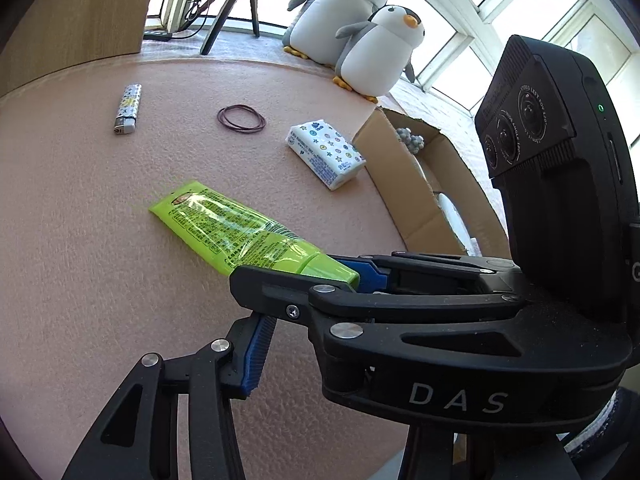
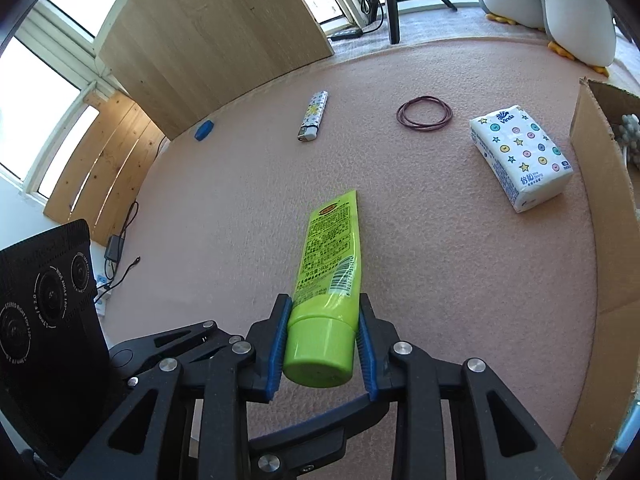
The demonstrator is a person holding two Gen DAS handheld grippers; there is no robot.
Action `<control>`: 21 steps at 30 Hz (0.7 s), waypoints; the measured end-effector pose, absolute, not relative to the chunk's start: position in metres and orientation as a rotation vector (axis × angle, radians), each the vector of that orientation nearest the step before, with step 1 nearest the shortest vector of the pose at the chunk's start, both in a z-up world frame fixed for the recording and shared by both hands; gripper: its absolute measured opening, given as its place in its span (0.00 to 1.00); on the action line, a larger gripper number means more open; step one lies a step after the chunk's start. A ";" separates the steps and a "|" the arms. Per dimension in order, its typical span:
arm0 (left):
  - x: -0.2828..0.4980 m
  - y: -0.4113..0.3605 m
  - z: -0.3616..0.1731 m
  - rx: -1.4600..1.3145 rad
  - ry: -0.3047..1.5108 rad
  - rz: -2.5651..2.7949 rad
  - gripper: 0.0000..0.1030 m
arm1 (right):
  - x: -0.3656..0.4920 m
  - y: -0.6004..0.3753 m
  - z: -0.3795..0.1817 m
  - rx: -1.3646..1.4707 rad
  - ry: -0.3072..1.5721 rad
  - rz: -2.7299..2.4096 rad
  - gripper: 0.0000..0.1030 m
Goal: Organize objects
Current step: 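Lift the green tube with the right tool and turn it toward the box, then lower the green tube into the box and open the right tool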
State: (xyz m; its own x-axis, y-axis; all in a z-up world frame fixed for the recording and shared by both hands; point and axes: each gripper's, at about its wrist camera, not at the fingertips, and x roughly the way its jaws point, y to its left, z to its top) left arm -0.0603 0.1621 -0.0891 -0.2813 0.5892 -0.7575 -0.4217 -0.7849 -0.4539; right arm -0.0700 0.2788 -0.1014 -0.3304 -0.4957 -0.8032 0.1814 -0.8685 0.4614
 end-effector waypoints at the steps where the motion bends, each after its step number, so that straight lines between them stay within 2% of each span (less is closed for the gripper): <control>1: -0.059 0.165 -0.087 -1.331 -0.209 2.092 0.48 | -0.068 0.282 -0.099 1.489 -0.412 -2.238 0.27; 21: -0.047 0.288 -0.034 -1.137 0.000 1.951 0.47 | -0.033 0.394 -0.048 1.323 -0.621 -2.518 0.27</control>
